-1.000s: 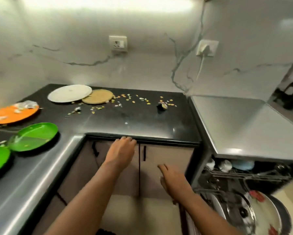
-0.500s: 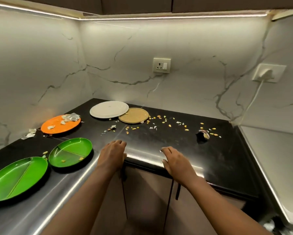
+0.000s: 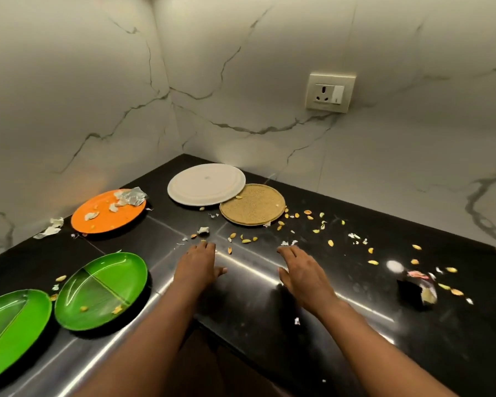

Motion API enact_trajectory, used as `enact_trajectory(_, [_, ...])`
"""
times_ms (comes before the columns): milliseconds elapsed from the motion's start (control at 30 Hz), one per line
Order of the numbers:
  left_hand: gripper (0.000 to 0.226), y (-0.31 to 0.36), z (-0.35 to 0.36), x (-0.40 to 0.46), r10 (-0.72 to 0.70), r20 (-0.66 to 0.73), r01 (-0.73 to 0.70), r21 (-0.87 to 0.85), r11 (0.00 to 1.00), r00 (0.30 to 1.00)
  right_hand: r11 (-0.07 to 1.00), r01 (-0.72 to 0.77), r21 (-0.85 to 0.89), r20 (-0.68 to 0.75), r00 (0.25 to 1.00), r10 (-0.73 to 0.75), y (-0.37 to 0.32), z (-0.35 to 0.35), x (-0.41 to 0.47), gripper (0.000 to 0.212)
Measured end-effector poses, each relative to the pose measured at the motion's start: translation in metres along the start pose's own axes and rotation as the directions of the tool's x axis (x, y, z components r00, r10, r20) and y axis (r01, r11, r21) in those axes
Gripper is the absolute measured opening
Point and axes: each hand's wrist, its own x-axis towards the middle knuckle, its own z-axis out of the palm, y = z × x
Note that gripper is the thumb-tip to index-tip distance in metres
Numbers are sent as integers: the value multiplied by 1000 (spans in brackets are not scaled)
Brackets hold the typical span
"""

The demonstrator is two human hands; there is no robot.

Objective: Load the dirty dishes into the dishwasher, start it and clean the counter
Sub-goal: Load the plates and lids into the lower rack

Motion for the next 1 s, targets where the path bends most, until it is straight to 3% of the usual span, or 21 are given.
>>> enact_trajectory(200, [98, 0, 15, 47, -81, 135, 88, -44, 995, 988, 999, 38, -31, 67, 997, -36, 28, 17, 59, 36])
enact_trajectory(333, [93, -9, 27, 61, -105, 359, 162, -131, 978, 927, 994, 87, -68, 93, 992, -80, 28, 37, 96, 34])
enact_trajectory(733, [109, -2, 20, 79, -159, 524, 279, -159, 947, 837, 952, 129, -277, 268, 962, -53, 17, 84, 181, 41])
enact_trajectory(833, [111, 3, 14, 82, -172, 554, 291, -135, 947, 815, 896, 264, -356, 274, 946, -170, 14, 86, 186, 27])
enact_trajectory(933, [110, 6, 10, 85, -185, 566, 302, -120, 946, 804, 790, 406, -459, 178, 914, -366, 21, 90, 187, 7])
enact_trajectory(1000, [108, 6, 10, 86, -184, 567, 301, -120, 946, 803, 770, 440, -462, 101, 889, -447, 22, 86, 190, 16])
